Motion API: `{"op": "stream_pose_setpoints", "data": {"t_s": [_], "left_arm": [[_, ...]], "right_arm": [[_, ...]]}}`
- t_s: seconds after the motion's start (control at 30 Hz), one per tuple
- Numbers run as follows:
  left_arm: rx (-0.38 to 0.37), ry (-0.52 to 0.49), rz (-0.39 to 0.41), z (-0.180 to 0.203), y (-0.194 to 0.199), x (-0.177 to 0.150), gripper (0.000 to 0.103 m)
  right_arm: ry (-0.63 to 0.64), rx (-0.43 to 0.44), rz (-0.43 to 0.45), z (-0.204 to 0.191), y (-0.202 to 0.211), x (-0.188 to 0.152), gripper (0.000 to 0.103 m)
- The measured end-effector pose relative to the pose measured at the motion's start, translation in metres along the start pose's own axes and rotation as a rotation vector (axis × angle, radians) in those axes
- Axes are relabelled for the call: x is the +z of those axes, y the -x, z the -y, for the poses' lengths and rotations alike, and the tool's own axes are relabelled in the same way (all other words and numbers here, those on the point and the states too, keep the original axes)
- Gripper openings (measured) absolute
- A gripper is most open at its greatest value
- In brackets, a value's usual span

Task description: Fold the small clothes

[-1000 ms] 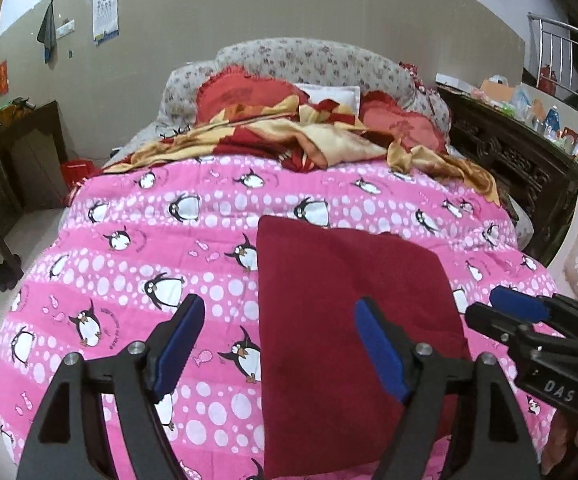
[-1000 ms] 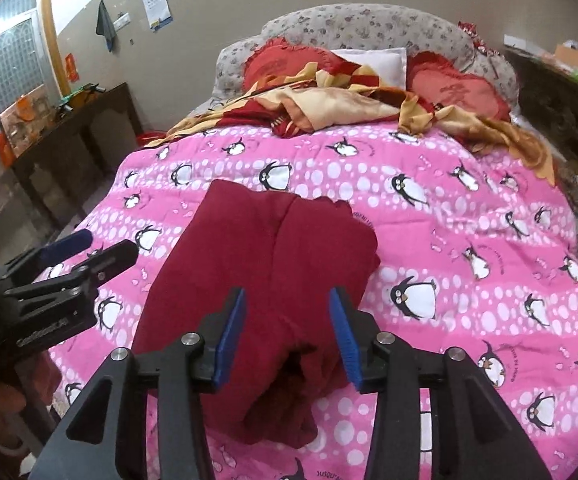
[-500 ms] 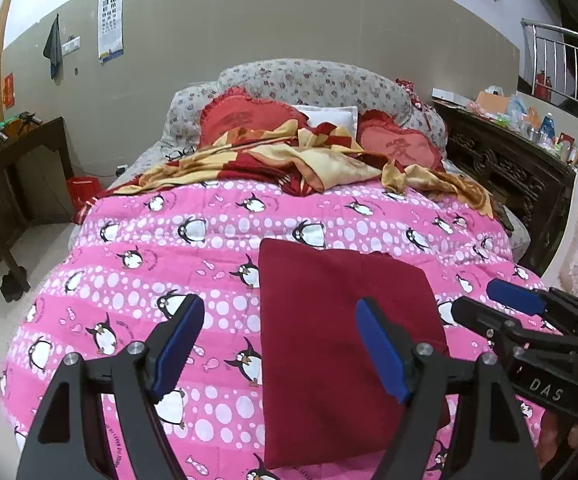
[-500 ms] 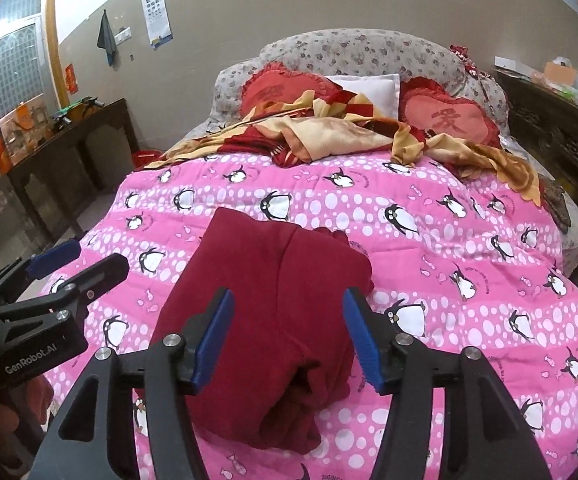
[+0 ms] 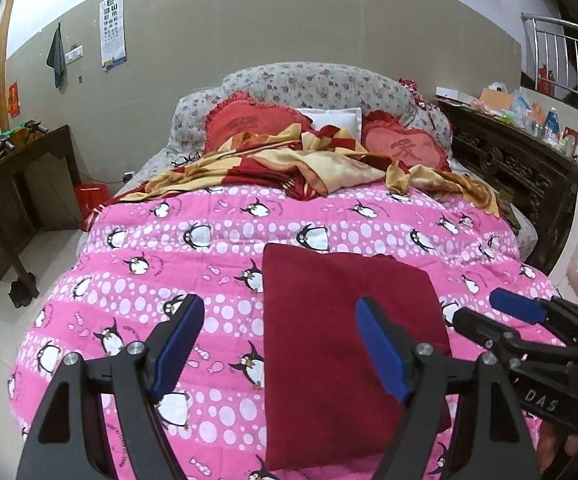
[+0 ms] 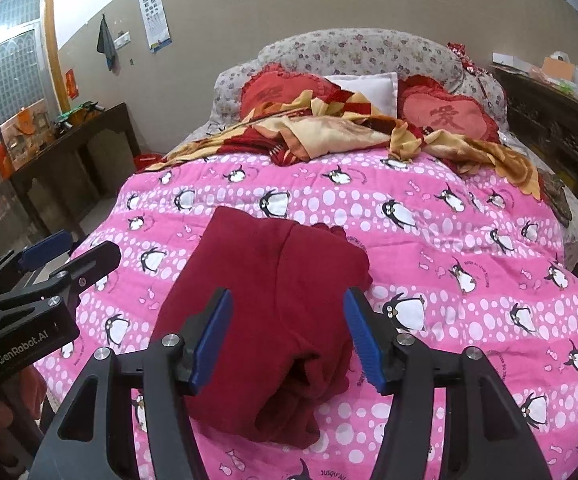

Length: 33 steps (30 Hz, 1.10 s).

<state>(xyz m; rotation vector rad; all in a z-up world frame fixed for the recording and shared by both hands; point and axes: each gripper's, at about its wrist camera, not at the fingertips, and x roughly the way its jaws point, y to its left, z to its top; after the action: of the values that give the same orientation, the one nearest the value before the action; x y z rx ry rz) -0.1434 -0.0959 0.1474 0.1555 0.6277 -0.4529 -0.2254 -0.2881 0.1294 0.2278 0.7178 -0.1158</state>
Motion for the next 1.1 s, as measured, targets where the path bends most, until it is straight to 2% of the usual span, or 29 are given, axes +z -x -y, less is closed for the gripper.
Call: {"op": "stream_pose_setpoints", "data": {"t_s": [0.17,0.33,0.53,0.63,0.83,1.1], "left_arm": [[0.015,-0.001,-0.026,0.007,-0.017,0.001,0.082],[0.085,0.025,-0.067,0.014,-0.031,0.004,0.082],[0.145,0.069,-0.079,0.020,-0.026,0.005,0.082],[0.163,0.053,-0.074,0.029,-0.020,0.006,0.082],[0.158,-0.011,-0.049,0.056,-0.004,0.011,0.082],[0.144,-0.017,-0.033,0.065,0.014,0.012,0.082]], "right_arm": [[-0.009,0.017,-0.036,0.010,-0.020,0.003,0.069],[-0.011,0.065,-0.064,0.019,-0.034,0.008,0.069],[0.045,0.139,-0.094,0.023,-0.046,0.011,0.069],[0.052,0.163,-0.085,0.027,-0.045,0.010,0.069],[0.066,0.181,-0.037,0.025,-0.024,0.008,0.069],[0.066,0.143,-0.026,0.031,-0.007,0.006,0.069]]}}
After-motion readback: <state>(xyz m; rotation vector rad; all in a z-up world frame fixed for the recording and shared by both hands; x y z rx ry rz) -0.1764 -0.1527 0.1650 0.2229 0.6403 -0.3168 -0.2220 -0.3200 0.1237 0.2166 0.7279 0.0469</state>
